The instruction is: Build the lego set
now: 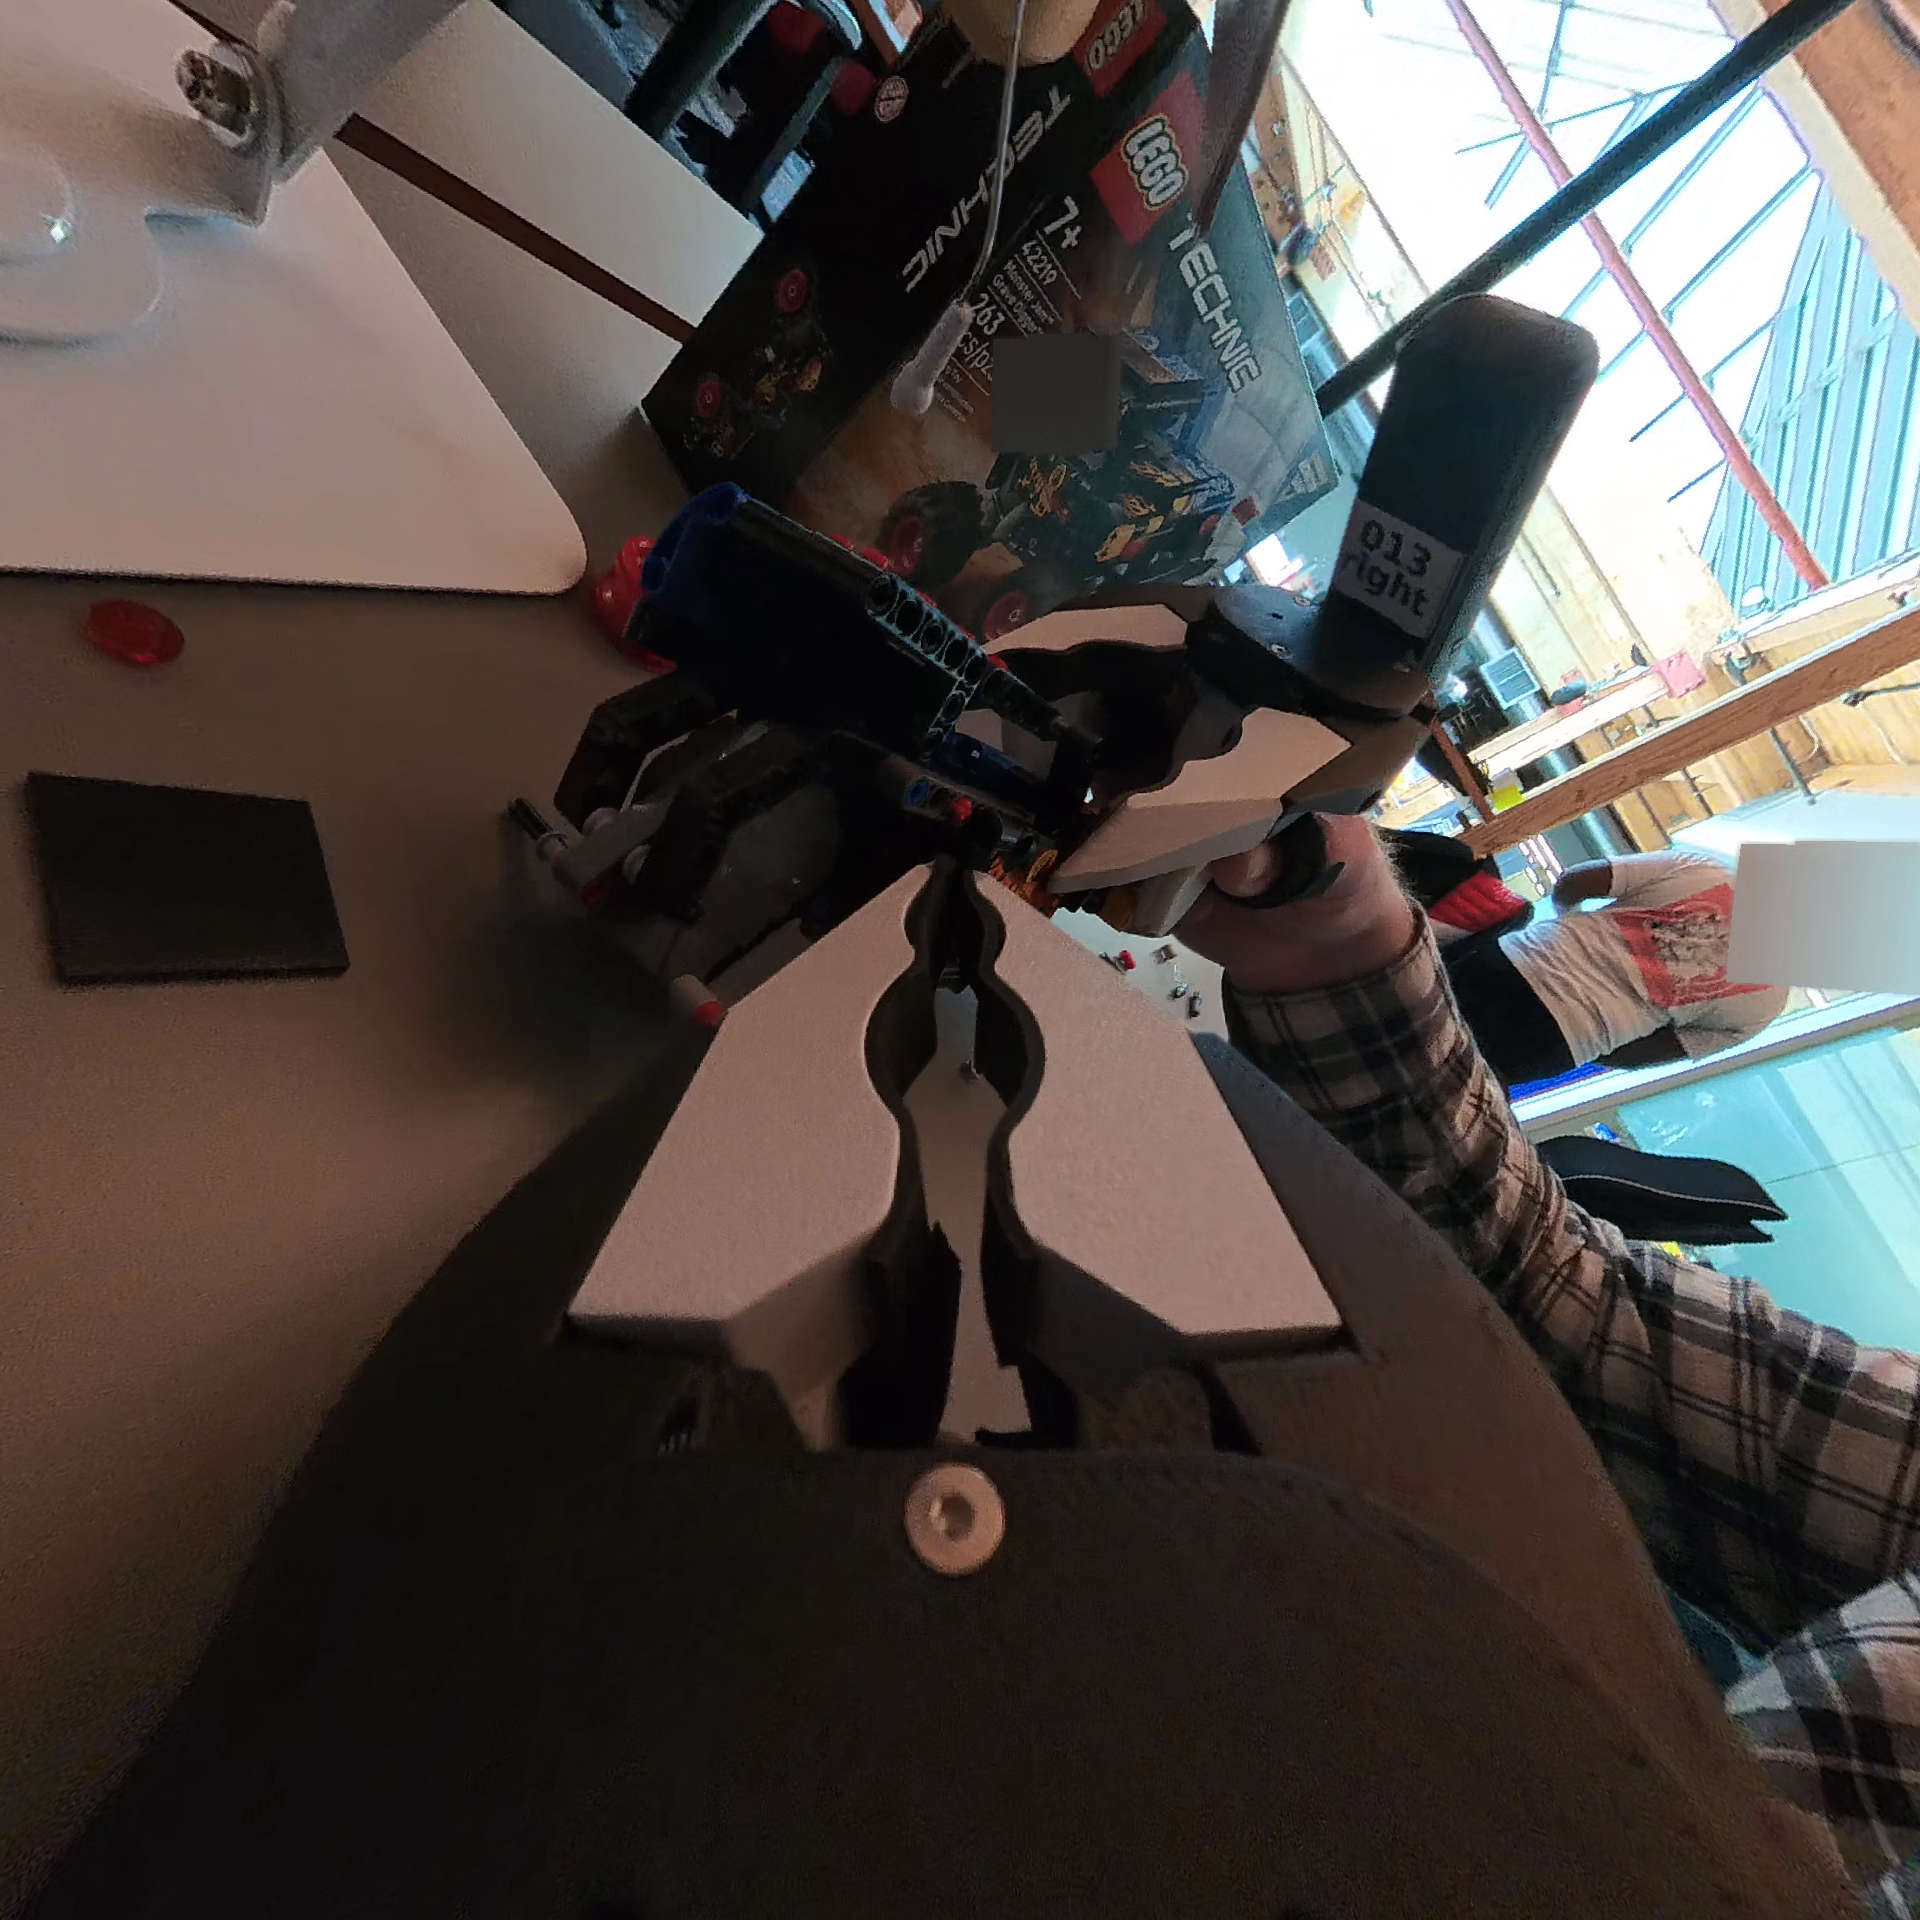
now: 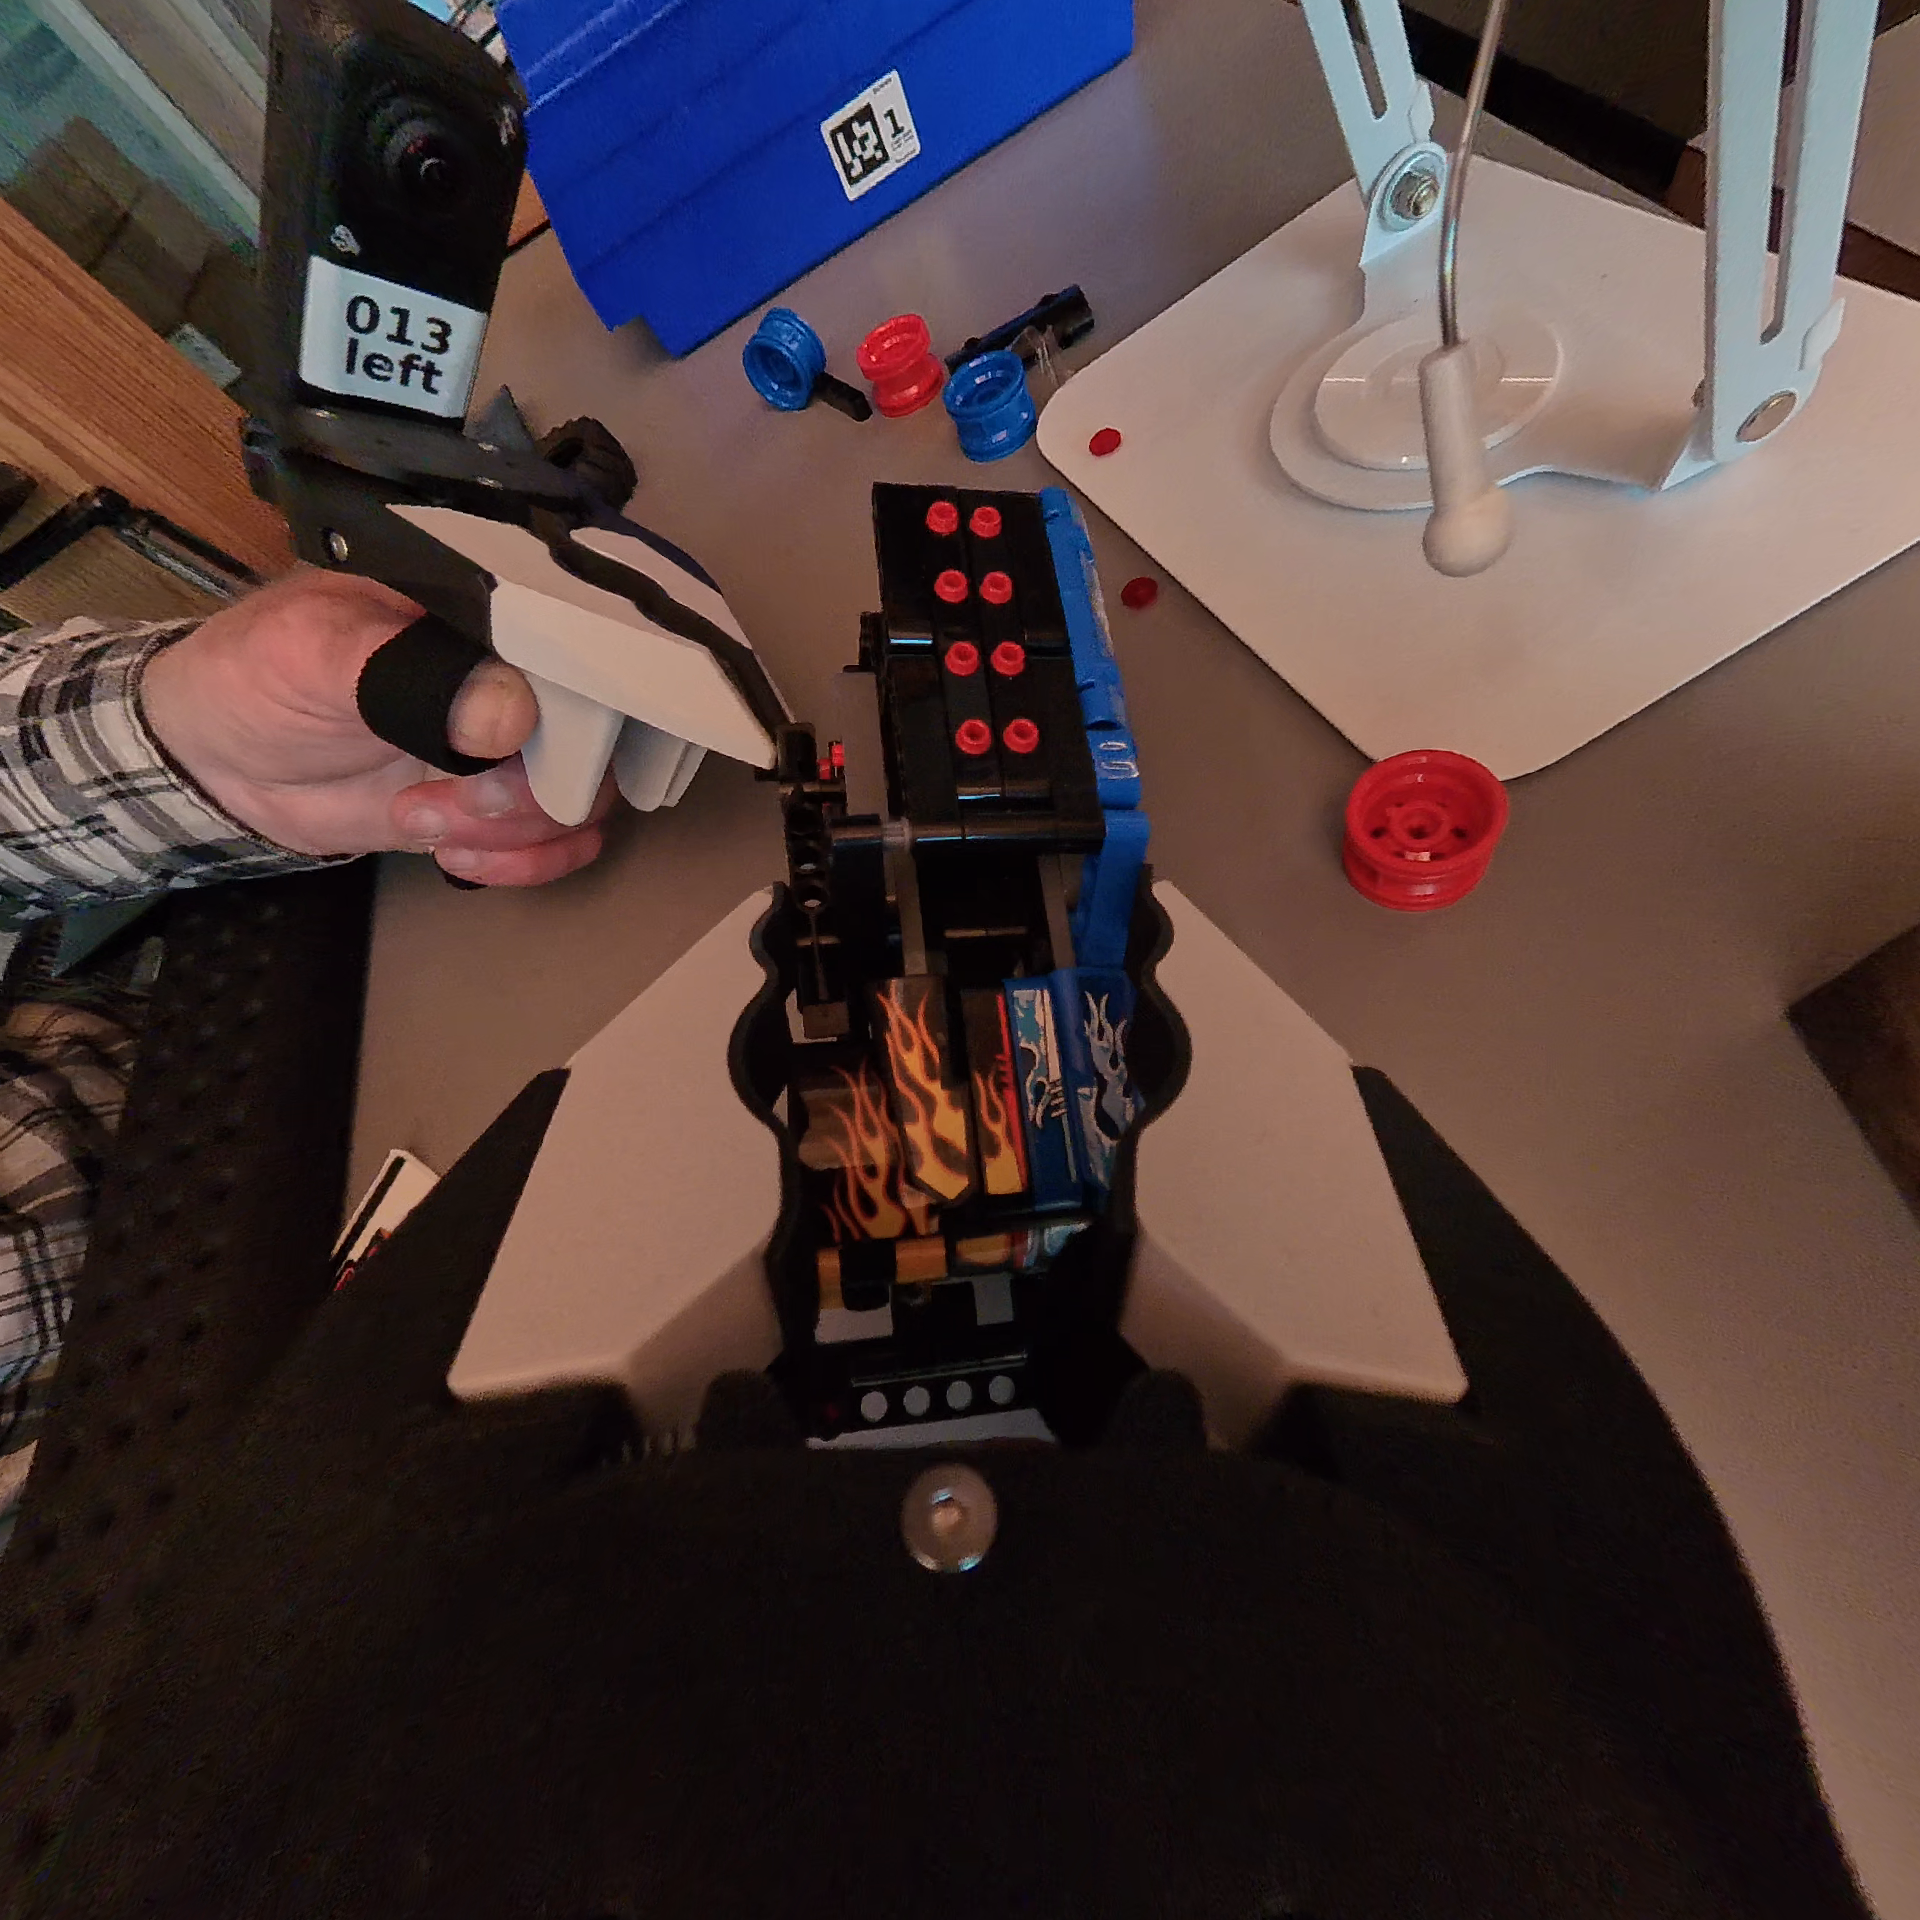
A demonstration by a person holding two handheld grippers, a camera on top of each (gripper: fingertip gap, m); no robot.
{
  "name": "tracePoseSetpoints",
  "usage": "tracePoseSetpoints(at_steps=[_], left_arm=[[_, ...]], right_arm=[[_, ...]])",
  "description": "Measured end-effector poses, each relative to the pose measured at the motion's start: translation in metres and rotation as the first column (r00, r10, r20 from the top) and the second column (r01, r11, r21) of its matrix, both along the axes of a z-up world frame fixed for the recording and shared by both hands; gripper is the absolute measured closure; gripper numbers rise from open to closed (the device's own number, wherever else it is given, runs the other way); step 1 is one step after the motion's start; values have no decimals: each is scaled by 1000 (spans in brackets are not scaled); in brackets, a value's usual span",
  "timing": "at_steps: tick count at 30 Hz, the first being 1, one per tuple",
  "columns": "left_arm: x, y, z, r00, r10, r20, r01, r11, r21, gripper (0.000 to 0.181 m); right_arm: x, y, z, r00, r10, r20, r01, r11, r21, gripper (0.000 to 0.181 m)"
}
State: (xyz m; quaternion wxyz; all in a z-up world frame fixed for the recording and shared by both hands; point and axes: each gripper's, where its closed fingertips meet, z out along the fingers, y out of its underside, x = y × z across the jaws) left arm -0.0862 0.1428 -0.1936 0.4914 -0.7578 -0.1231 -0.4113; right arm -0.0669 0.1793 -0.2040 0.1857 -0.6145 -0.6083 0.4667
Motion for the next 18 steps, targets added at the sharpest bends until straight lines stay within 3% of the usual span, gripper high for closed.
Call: tracePoseSetpoints(at_steps=[18], left_arm=[[-3, 5, -1, 984, 108, 141, -110, 994, 5, 181]], right_arm=[[-4, 0, -1, 999, -50, -21, 52, 996, 76, 120]])
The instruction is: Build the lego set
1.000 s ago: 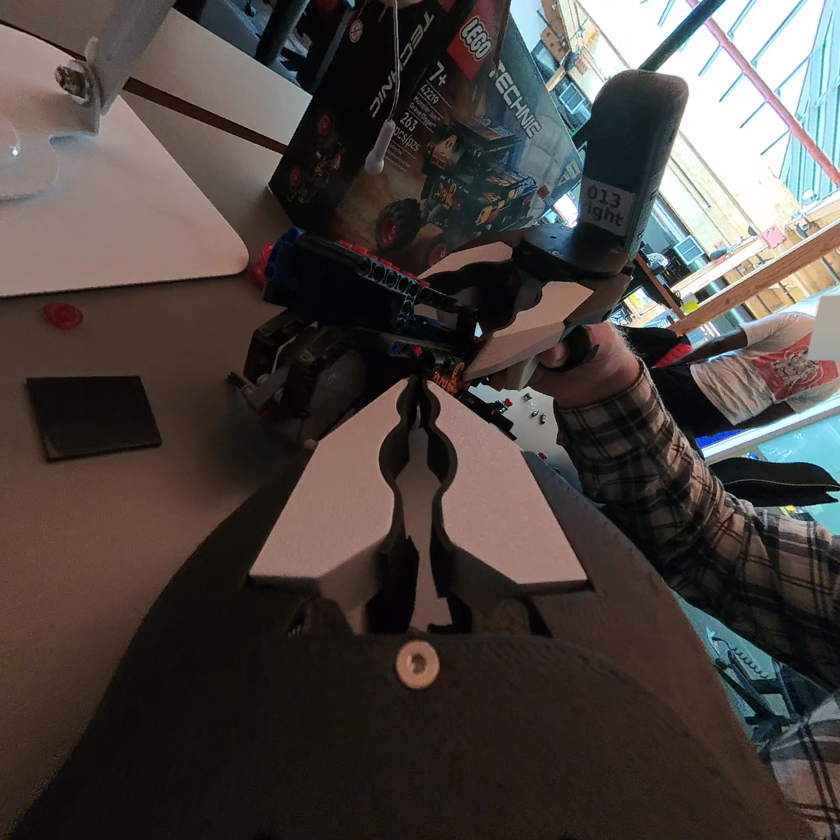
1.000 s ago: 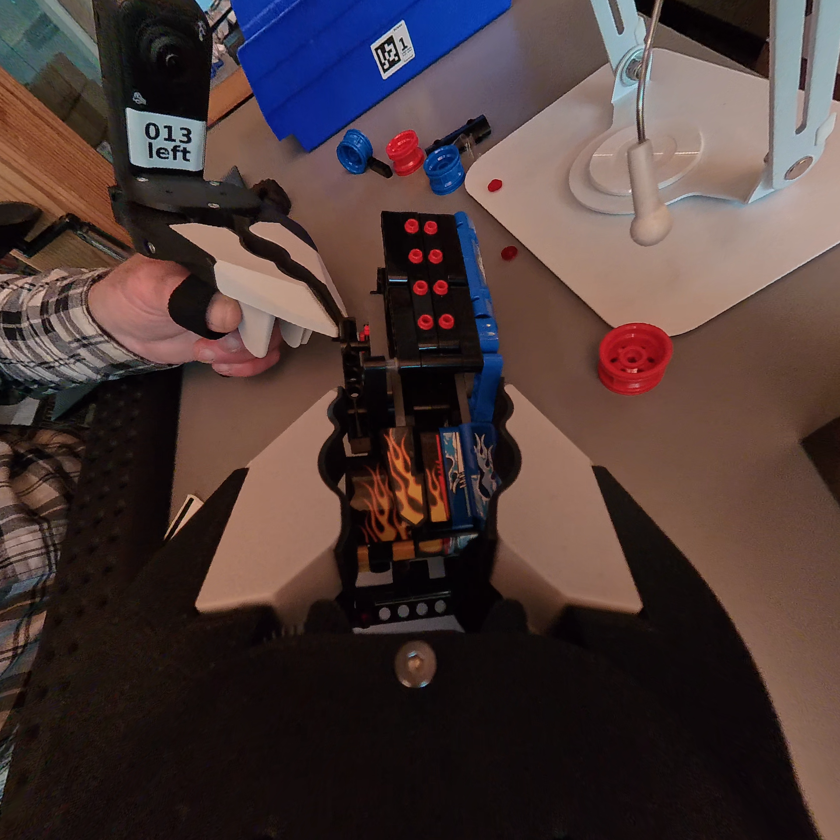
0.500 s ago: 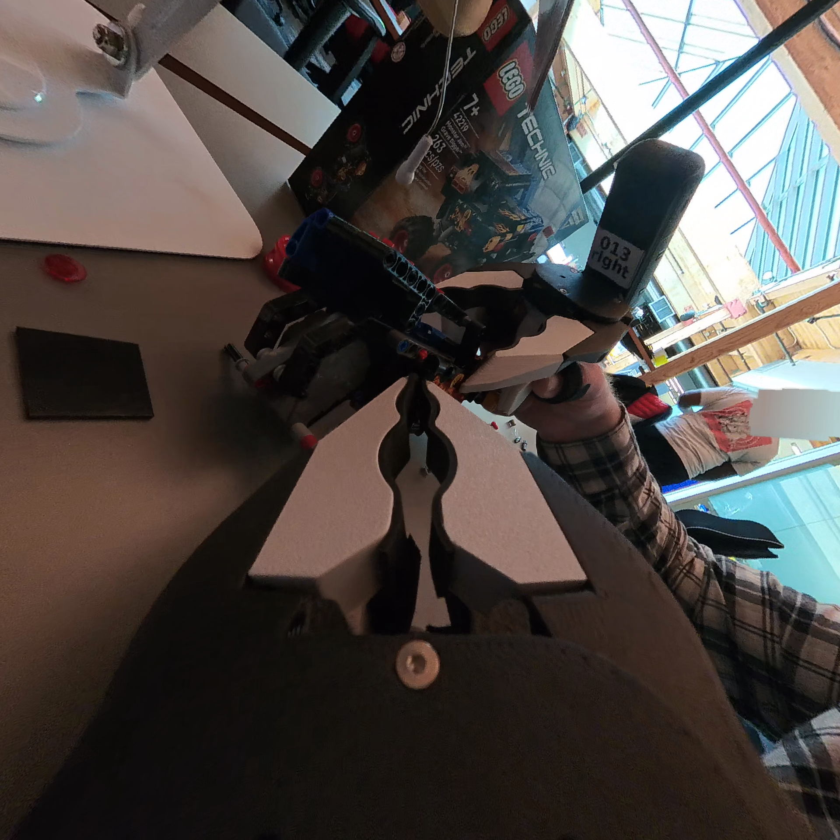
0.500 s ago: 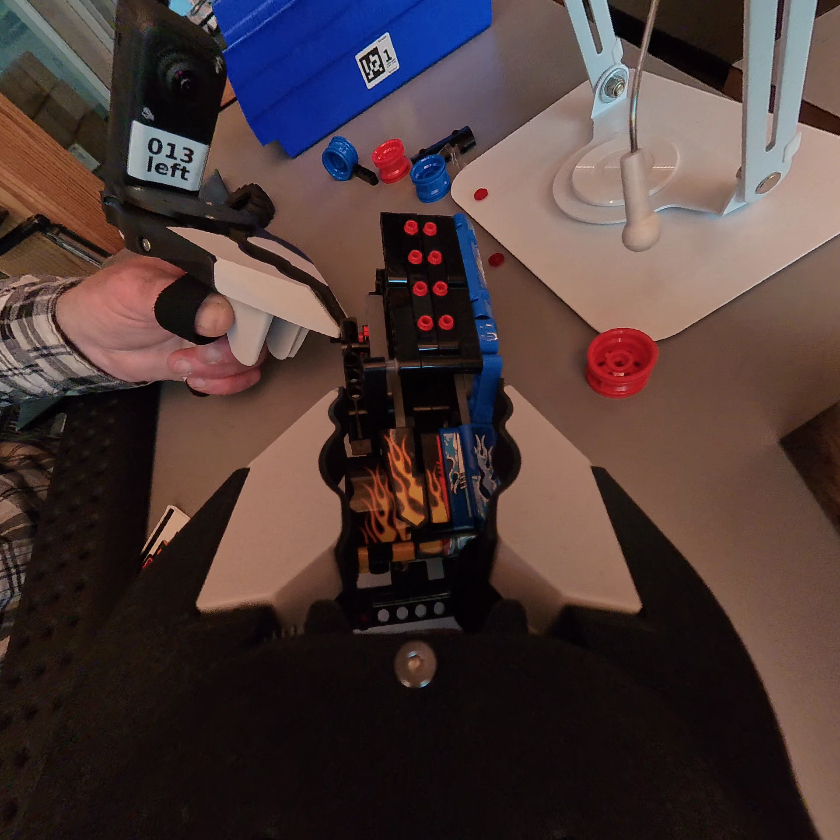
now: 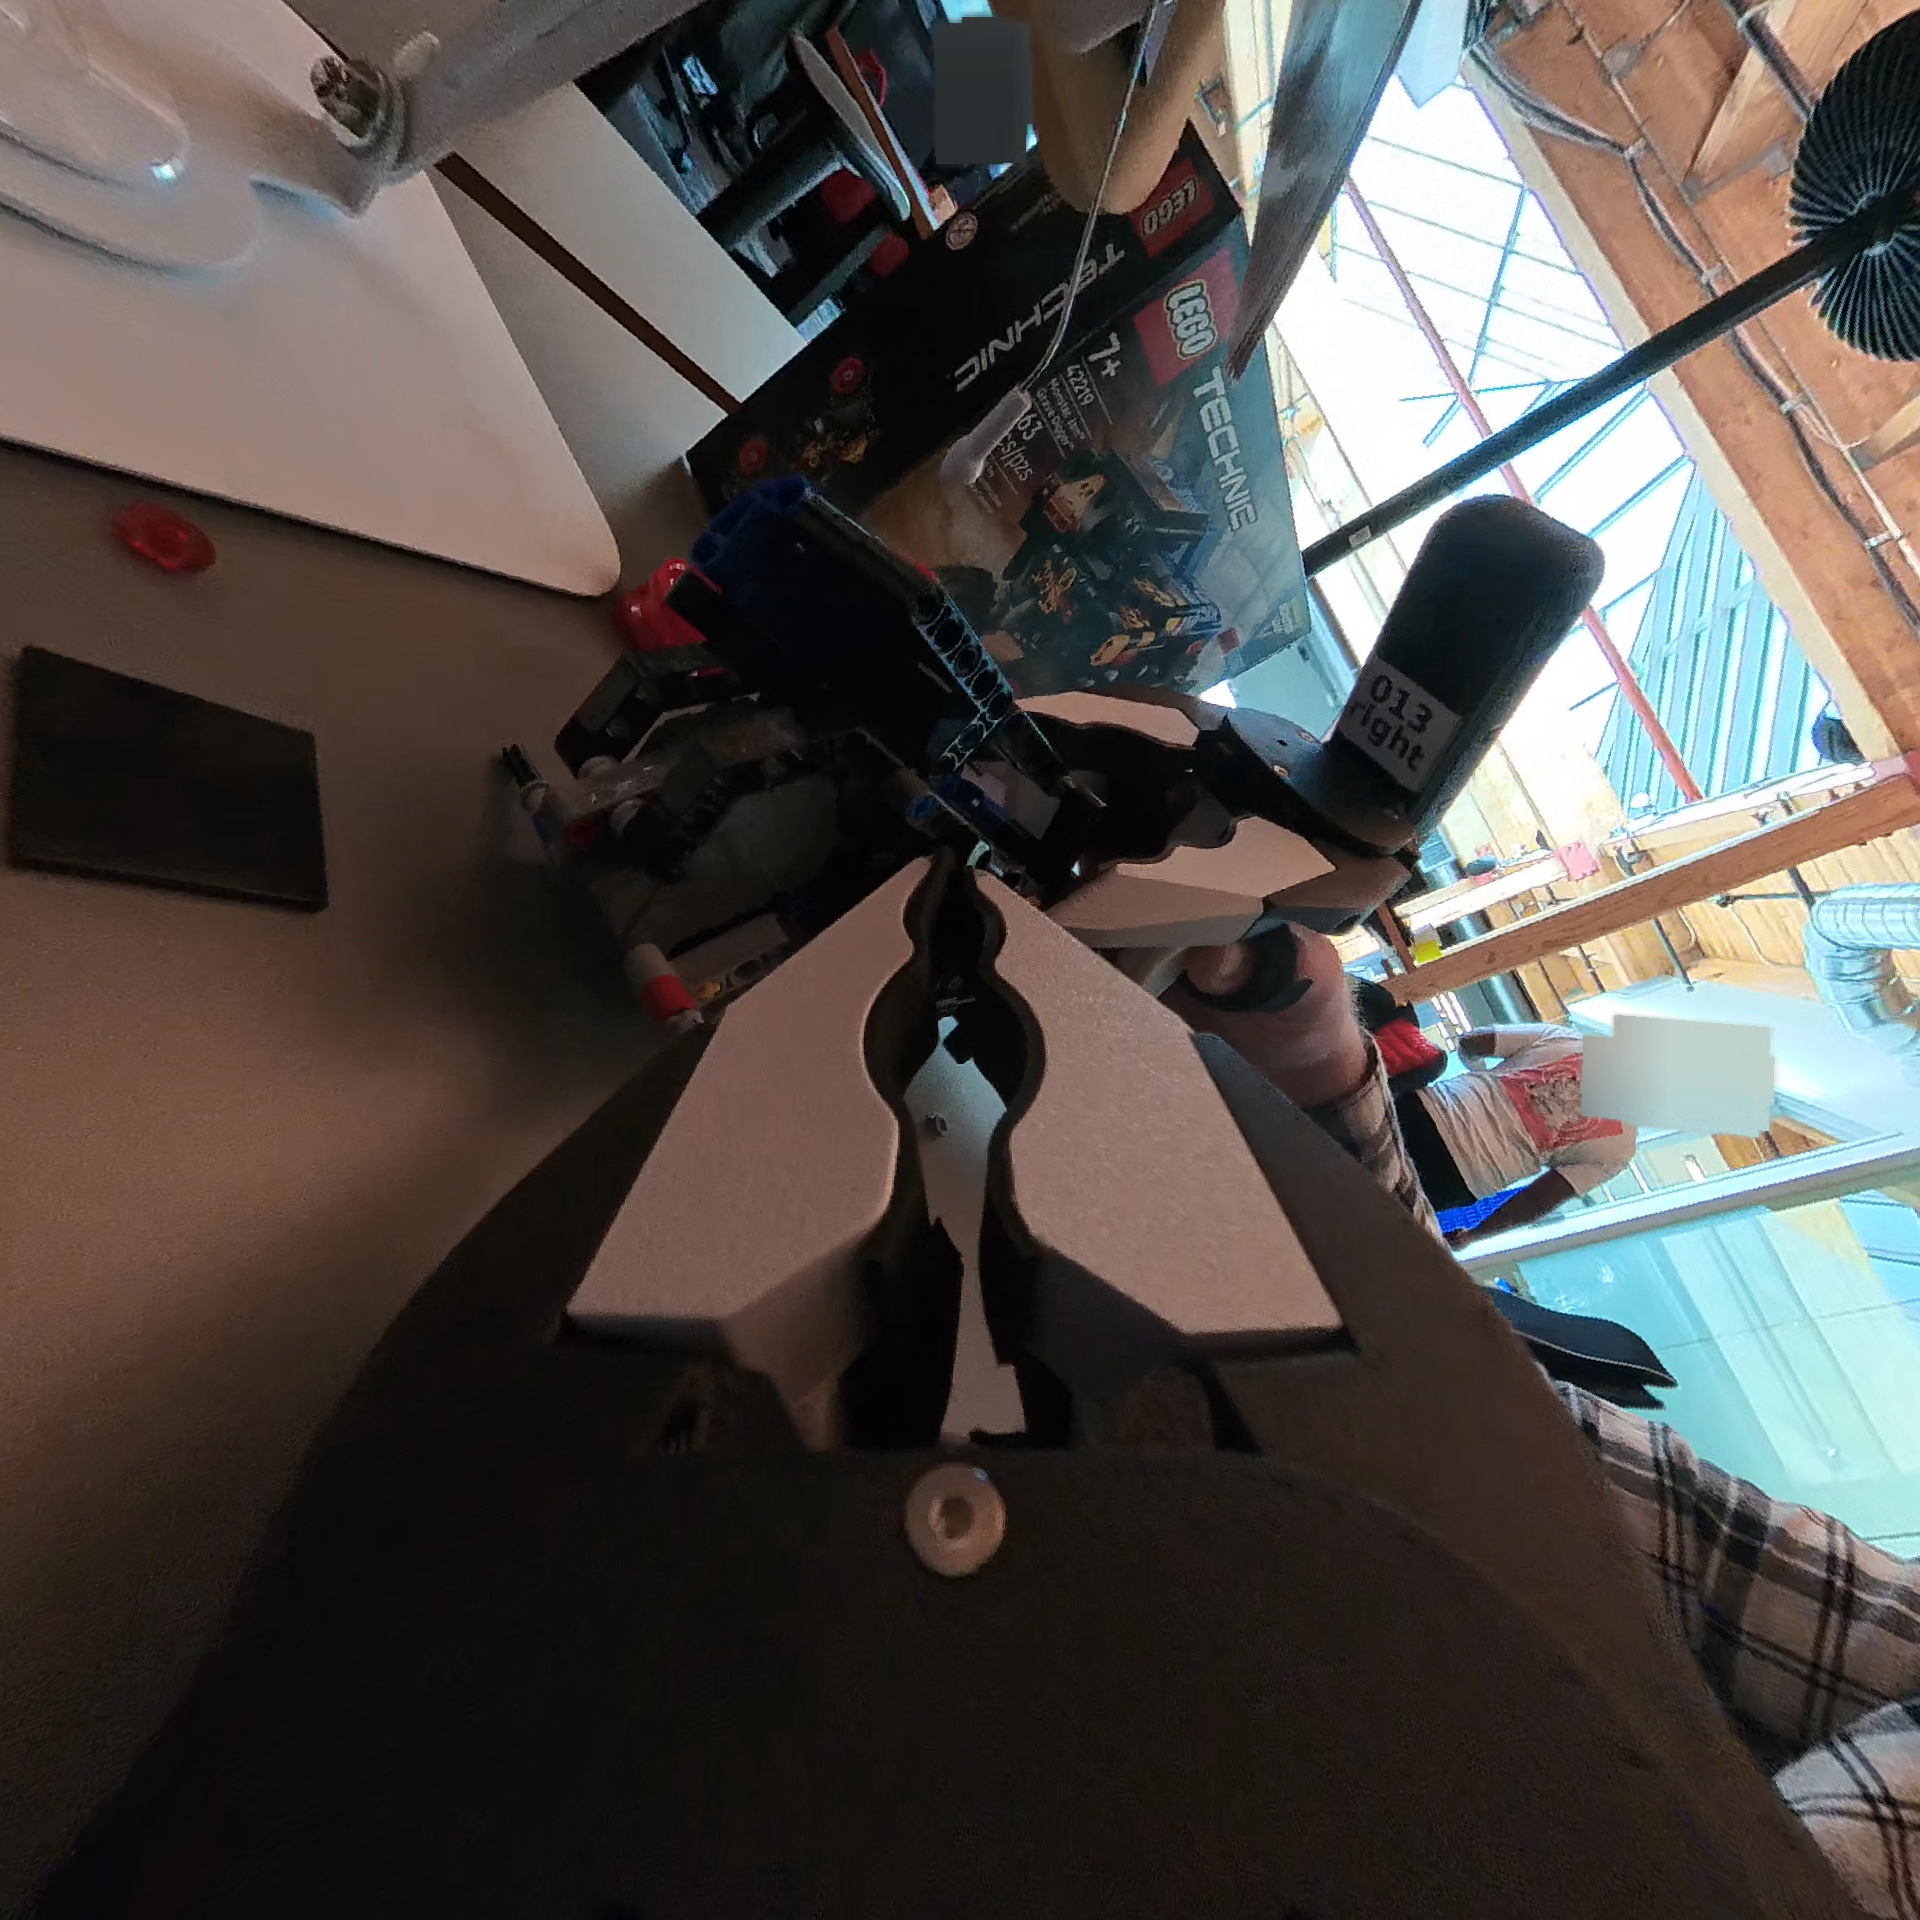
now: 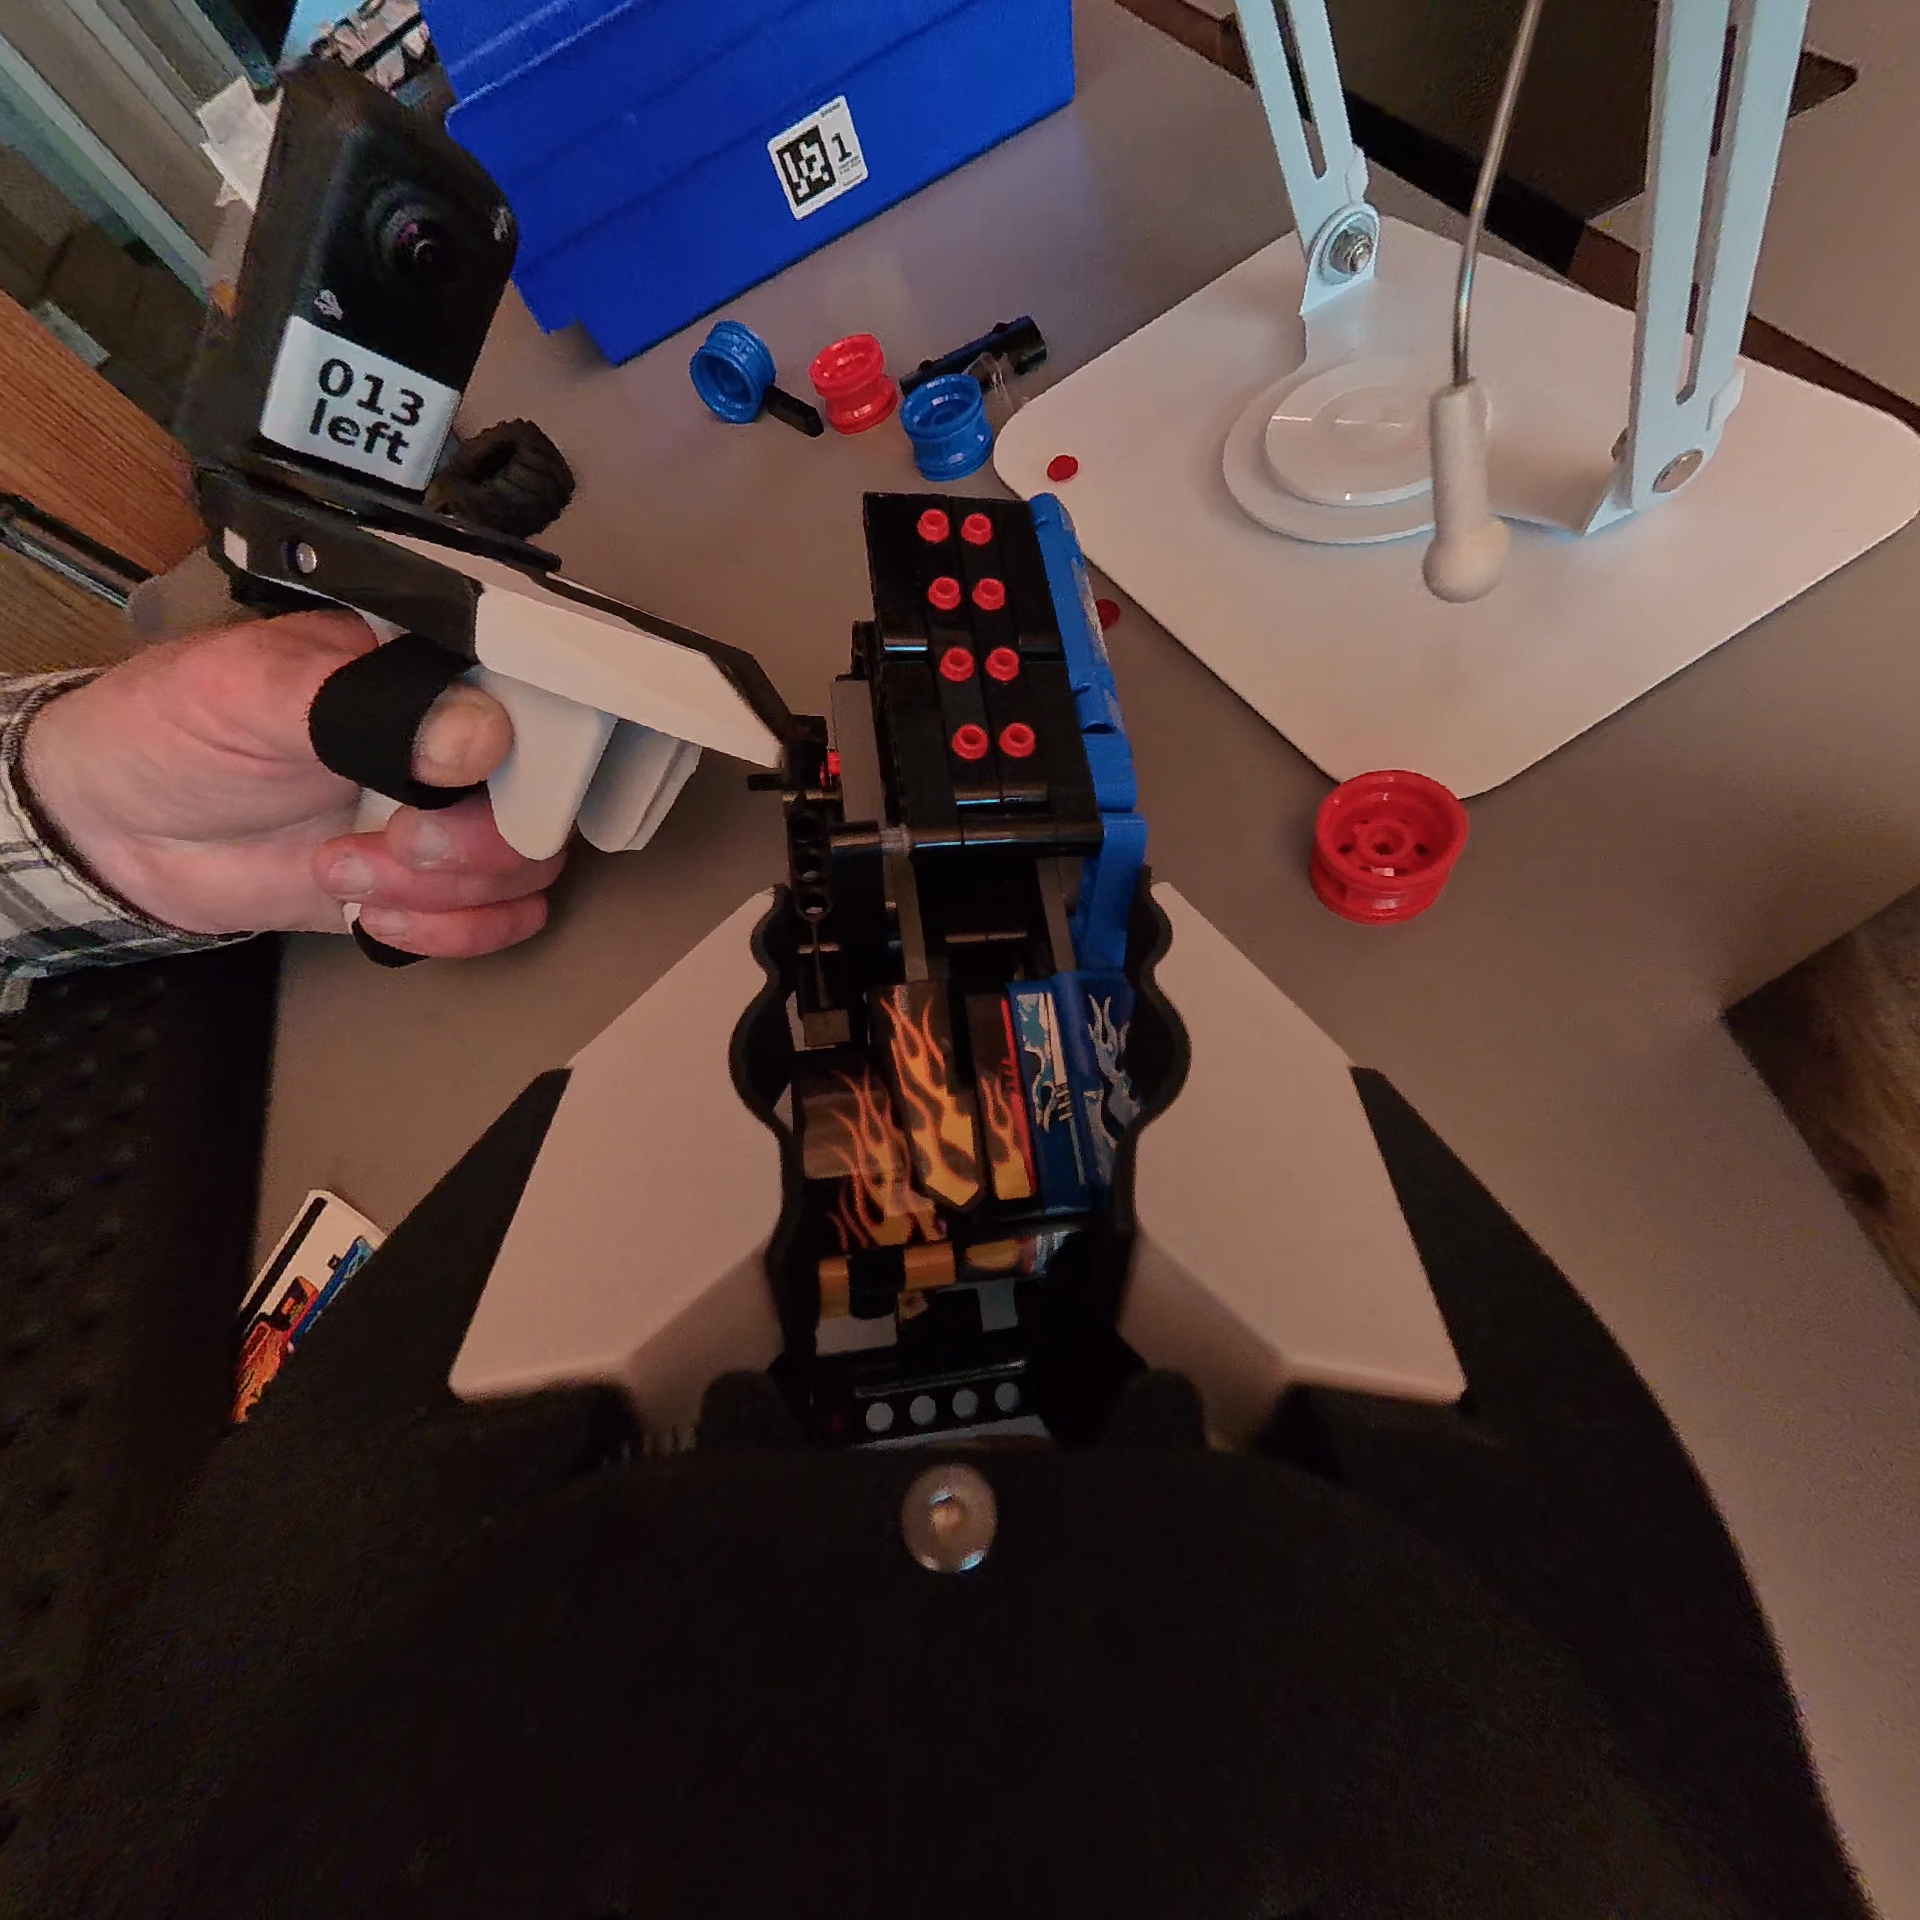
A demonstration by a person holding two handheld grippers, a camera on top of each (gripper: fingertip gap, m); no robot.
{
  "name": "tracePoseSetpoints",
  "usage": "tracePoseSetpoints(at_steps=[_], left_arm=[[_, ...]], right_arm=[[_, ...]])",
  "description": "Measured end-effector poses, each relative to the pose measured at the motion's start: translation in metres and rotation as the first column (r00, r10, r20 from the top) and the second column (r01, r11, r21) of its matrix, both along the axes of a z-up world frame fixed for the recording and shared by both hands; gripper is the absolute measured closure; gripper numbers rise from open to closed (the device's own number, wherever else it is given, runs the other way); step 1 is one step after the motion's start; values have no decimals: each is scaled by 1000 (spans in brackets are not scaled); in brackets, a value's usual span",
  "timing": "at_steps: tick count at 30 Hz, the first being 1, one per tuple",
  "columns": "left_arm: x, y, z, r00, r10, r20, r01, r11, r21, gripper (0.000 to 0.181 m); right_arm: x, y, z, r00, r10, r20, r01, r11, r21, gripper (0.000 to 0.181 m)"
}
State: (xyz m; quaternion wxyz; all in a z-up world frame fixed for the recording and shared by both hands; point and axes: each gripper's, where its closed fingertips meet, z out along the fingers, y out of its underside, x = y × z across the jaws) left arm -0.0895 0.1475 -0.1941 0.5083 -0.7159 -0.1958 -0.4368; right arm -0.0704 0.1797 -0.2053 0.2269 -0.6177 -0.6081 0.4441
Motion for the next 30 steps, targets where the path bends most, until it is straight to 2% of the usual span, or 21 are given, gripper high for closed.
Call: tracePoseSetpoints(at_steps=[8, 12, 17, 21, 28, 30], left_arm=[[-2, -2, 0, 997, 0, -74, 0, 1000, 0, 181], [11, -5, -5, 992, -60, -113, 59, 998, -19, 181], [9, -6, -1, 987, -65, -146, 67, 998, 5, 181], [-2, -7, 5, 953, -36, -299, 50, 998, 36, 181], [5, -3, -3, 944, -77, -320, 84, 996, 9, 157], [12, -1, -4, 951, -107, -289, 116, 993, 12, 159]], right_arm=[[-1, 0, 0, 1000, 3, -13, -3, 1000, -1, 119], [-3, 1, 0, 1000, 0, -16, 0, 1000, 3, 119], [-2, 1, 0, 1000, 5, -21, -5, 1000, 5, 119], [-1, 1, 1, 999, 23, -32, -24, 1000, -5, 119], [3, -2, 2, 997, 69, -42, -70, 997, -31, 119], [4, -3, 2, 996, 84, -43, -85, 996, -32, 119]])
